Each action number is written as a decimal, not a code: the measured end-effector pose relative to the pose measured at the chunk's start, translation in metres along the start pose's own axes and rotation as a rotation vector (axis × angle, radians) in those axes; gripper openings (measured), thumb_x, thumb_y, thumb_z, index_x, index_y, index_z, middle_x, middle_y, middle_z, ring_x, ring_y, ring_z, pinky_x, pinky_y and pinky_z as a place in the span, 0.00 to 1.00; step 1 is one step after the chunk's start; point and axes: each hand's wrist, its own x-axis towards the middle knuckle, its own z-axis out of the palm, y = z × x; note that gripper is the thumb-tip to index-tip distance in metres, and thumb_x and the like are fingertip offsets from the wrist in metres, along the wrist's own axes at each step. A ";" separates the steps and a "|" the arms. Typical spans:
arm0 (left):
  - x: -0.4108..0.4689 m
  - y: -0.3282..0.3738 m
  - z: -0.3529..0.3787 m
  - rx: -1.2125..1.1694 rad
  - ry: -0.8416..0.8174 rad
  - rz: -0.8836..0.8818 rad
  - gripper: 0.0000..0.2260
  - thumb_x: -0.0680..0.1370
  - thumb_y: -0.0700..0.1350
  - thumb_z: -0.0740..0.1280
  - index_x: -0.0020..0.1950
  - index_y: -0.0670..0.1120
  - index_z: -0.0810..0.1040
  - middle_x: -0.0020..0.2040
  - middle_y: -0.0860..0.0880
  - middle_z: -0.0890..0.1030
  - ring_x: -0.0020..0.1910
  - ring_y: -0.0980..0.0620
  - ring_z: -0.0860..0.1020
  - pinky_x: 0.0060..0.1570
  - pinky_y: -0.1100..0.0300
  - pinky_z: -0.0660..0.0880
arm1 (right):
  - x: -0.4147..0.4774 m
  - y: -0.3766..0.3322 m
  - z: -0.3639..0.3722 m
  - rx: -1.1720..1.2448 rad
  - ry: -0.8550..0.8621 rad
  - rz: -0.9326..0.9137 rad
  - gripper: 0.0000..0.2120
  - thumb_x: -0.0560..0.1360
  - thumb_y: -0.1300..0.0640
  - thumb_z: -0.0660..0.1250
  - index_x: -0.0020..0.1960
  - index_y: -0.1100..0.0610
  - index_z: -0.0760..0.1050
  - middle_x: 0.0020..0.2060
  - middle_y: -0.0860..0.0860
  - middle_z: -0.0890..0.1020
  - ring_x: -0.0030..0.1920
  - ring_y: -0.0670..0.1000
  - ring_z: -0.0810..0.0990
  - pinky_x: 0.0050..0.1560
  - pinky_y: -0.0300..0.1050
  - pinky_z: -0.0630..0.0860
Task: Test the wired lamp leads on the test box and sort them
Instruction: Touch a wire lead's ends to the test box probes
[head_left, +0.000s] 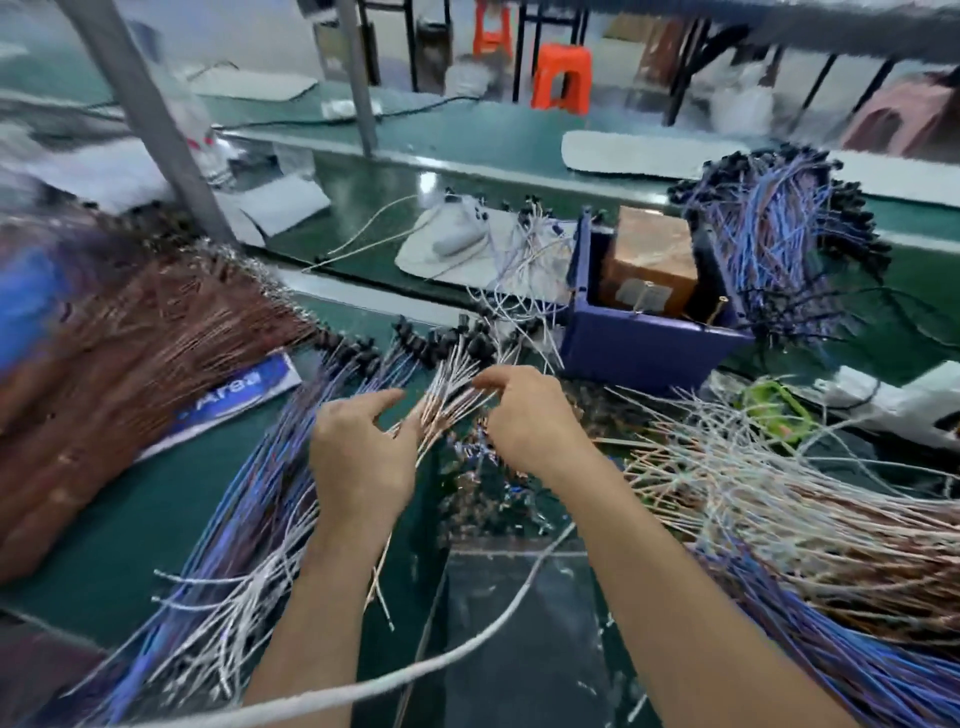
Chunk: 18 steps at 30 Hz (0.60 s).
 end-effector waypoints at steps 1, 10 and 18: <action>0.004 -0.006 0.000 0.018 -0.006 0.010 0.14 0.72 0.48 0.79 0.58 0.51 0.87 0.54 0.46 0.86 0.56 0.45 0.80 0.58 0.52 0.75 | 0.007 -0.004 0.002 -0.005 0.003 0.012 0.29 0.74 0.70 0.61 0.69 0.47 0.76 0.61 0.51 0.80 0.43 0.48 0.80 0.38 0.39 0.79; 0.011 -0.022 0.010 0.015 -0.076 0.061 0.07 0.74 0.53 0.77 0.50 0.54 0.88 0.50 0.56 0.85 0.51 0.54 0.77 0.54 0.56 0.74 | 0.054 -0.014 0.014 0.016 0.252 0.209 0.22 0.78 0.56 0.66 0.71 0.53 0.70 0.53 0.55 0.83 0.50 0.57 0.79 0.47 0.47 0.74; 0.009 -0.022 0.011 -0.002 -0.054 0.059 0.05 0.75 0.49 0.76 0.50 0.53 0.88 0.48 0.56 0.85 0.47 0.57 0.73 0.53 0.53 0.78 | 0.049 -0.008 0.010 -0.162 0.181 0.264 0.14 0.75 0.54 0.68 0.60 0.54 0.75 0.52 0.55 0.83 0.48 0.58 0.78 0.46 0.47 0.72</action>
